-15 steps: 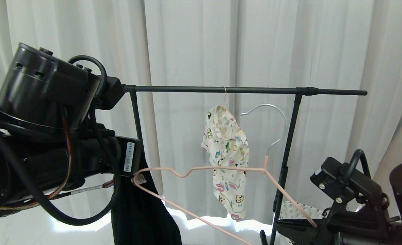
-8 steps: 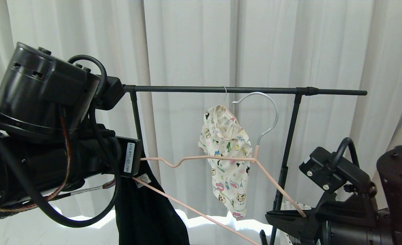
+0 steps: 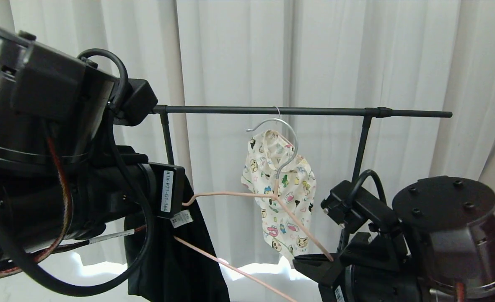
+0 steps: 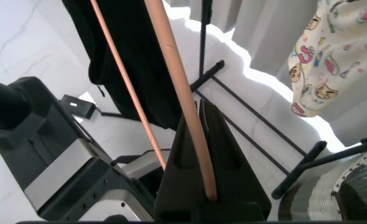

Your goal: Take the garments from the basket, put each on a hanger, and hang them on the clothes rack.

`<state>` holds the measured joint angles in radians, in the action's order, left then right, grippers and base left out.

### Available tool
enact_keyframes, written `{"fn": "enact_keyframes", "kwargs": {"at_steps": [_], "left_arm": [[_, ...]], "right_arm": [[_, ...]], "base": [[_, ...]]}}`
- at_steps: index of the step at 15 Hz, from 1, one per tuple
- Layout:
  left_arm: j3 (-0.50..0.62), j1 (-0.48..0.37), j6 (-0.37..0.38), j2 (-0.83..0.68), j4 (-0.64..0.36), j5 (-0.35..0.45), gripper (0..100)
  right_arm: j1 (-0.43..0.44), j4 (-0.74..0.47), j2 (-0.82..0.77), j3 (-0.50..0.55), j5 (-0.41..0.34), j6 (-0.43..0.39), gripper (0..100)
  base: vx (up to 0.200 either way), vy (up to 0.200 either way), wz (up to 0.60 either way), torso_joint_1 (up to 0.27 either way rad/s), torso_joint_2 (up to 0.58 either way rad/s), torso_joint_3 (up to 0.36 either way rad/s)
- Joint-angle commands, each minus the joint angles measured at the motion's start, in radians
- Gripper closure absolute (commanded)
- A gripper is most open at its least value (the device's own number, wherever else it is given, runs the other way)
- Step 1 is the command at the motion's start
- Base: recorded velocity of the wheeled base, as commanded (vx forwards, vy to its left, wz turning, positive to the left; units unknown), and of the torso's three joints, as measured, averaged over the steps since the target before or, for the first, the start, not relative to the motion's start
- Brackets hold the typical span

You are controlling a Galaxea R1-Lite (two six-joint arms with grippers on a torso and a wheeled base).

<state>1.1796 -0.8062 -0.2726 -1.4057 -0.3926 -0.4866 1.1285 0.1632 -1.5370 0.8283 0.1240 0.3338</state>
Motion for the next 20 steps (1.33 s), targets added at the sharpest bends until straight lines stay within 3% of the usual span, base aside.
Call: {"fn": "enact_keyframes", "kwargs": {"at_steps": [1, 6, 10, 15, 16, 20], "left_arm": [[0.014, -0.045, -0.007, -0.001, 0.0, 0.002, 100], [0.038, -0.149, -0.039, -0.022, 0.083, 0.003, 100], [0.037, -0.156, -0.037, -0.022, 0.103, 0.003, 100], [0.035, -0.156, -0.03, 0.007, 0.101, 0.003, 100], [0.035, -0.156, -0.022, 0.01, 0.101, 0.0, 0], [0.025, -0.154, 0.044, 0.057, 0.101, -0.001, 0]], "right_arm": [[0.027, 0.002, -0.06, 0.037, 0.0, 0.005, 100], [0.068, 0.002, -0.137, 0.141, 0.002, 0.051, 100], [0.071, 0.001, -0.135, 0.15, 0.006, 0.056, 100], [0.068, 0.001, -0.133, 0.149, 0.082, 0.086, 100], [0.065, 0.001, -0.133, 0.149, 0.103, 0.088, 100], [0.028, 0.053, -0.114, 0.146, 0.181, 0.082, 100]], "base": [[0.0, 0.0, 0.0, 0.0, 0.0, 0.0], [0.0, 0.0, 0.0, 0.0, 0.0, 0.0], [0.0, 0.0, 0.0, 0.0, 0.0, 0.0], [0.0, 0.0, 0.0, 0.0, 0.0, 0.0], [0.0, 0.0, 0.0, 0.0, 0.0, 0.0], [0.0, 0.0, 0.0, 0.0, 0.0, 0.0]]}}
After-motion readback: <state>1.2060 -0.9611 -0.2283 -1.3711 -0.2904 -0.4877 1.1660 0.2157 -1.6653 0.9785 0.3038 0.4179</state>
